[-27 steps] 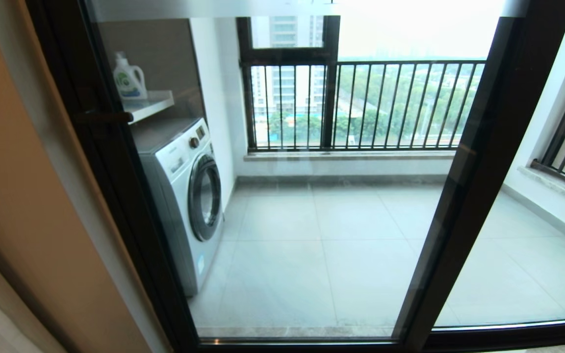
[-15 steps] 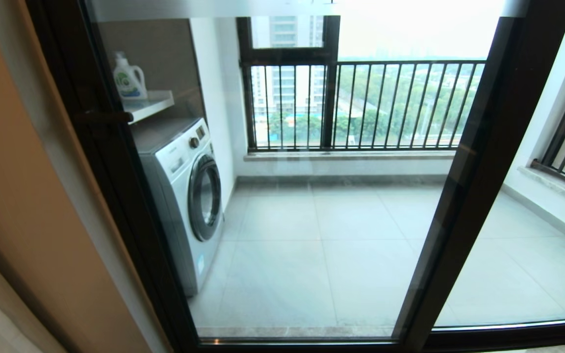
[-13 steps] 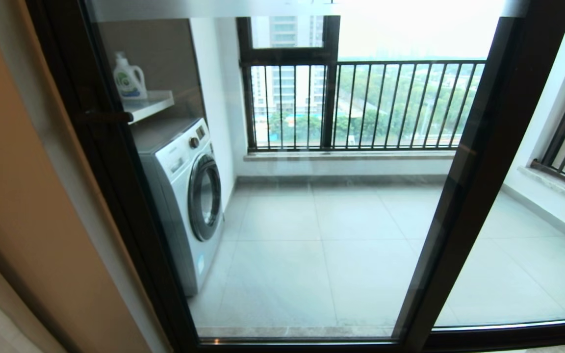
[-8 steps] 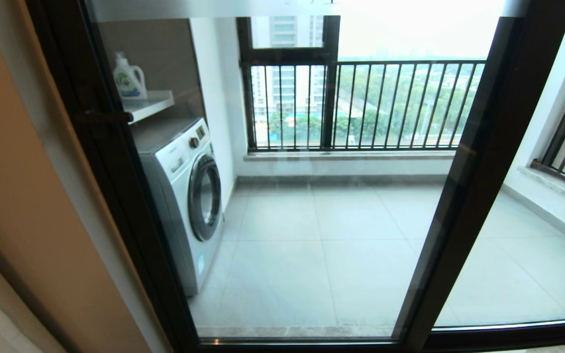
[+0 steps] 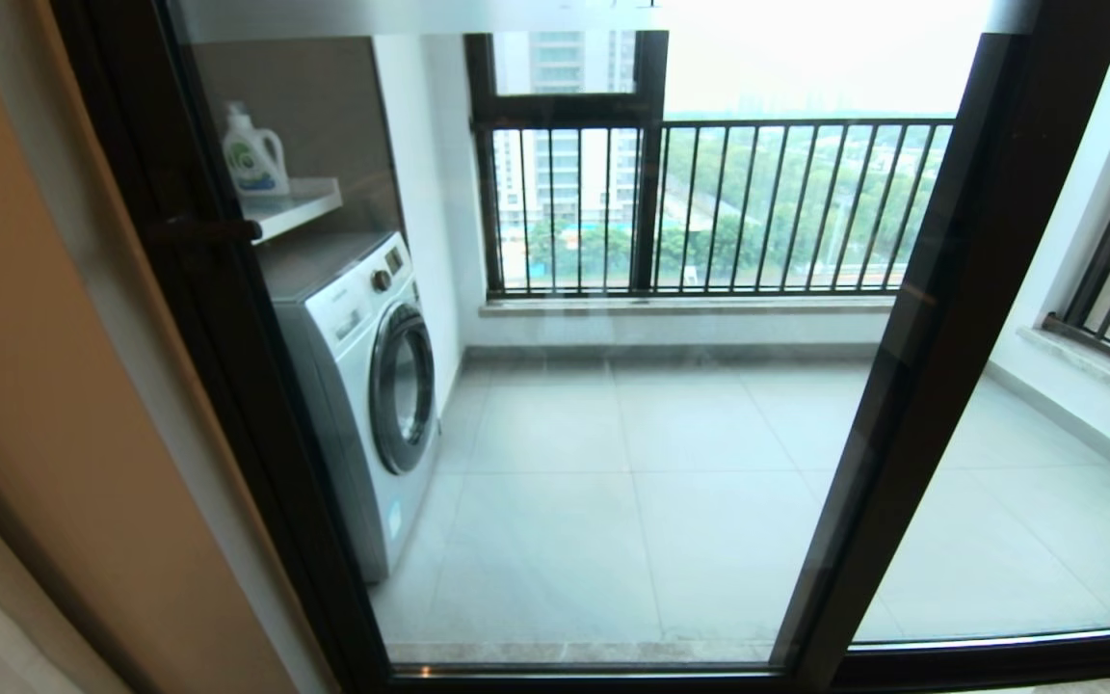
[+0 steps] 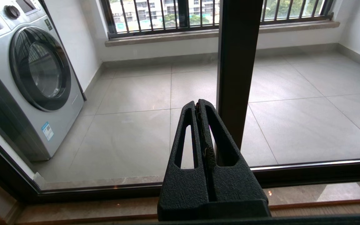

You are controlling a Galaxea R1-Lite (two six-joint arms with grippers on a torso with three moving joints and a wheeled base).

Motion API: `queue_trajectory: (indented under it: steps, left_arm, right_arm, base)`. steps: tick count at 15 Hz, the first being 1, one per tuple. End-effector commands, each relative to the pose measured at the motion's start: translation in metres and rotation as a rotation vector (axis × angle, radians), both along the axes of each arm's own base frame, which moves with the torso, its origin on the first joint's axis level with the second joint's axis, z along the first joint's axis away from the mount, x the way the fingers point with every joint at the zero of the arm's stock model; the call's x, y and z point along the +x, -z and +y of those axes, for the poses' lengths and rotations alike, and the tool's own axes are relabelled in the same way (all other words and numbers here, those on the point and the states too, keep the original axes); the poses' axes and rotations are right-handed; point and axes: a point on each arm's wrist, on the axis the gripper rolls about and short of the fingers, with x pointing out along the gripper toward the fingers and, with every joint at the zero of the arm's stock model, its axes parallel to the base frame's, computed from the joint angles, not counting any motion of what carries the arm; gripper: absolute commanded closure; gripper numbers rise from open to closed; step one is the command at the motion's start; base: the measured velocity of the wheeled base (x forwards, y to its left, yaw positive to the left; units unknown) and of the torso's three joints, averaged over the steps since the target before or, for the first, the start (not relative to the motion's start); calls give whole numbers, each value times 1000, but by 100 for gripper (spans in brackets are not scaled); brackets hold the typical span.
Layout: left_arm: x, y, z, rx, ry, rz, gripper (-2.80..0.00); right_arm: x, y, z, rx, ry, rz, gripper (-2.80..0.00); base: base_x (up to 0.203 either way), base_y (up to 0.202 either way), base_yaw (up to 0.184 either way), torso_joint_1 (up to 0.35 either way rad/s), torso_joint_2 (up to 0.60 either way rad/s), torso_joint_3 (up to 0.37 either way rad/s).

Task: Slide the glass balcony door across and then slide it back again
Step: Open the slid door

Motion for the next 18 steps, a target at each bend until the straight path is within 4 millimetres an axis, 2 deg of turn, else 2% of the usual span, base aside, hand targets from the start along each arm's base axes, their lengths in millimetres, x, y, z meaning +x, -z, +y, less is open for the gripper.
queue_trajectory:
  steps: [1,4,7,9,11,13,15,16,18]
  left_arm:
    - [0,0,0,2,0,1,0]
    - [0,0,0,5,0,5,0]
    - [0,0,-1,112,47,4,0]
    - [0,0,-1,110,46,4,0]
    - [-2,-7,-1,109,39,-24,0]
    - [-8,-31,-1,108,52,-56,0]
    - [-1,-62,-2,94,73,-20,0]
    - [5,-80,-2,74,88,-5,0]
    - [34,-117,-2,16,112,31,0]
  right_arm:
    - [1,3,0,0,0,9,0]
    - [1,3,0,0,0,9,0]
    - [1,3,0,0,0,9,0]
    - [1,3,0,0,0,9,0]
    - [1,3,0,0,0,9,0]
    - [1,3,0,0,0,9,0]
    - [1,3,0,0,0,9,0]
    - [1,3,0,0,0,9,0]
    - [1,3,0,0,0,9,0]
  base:
    - [0,0,0,0,0,0]
    - [0,0,0,0,0,0]
    - [0,0,0,0,0,0]
    - [0,0,0,0,0,0]
    - [0,0,0,0,0,0]
    - [0,0,0,0,0,0]
    - [0,0,0,0,0,0]
    - [0,0,0,0,0,0]
    - [0,0,0,0,0,0]
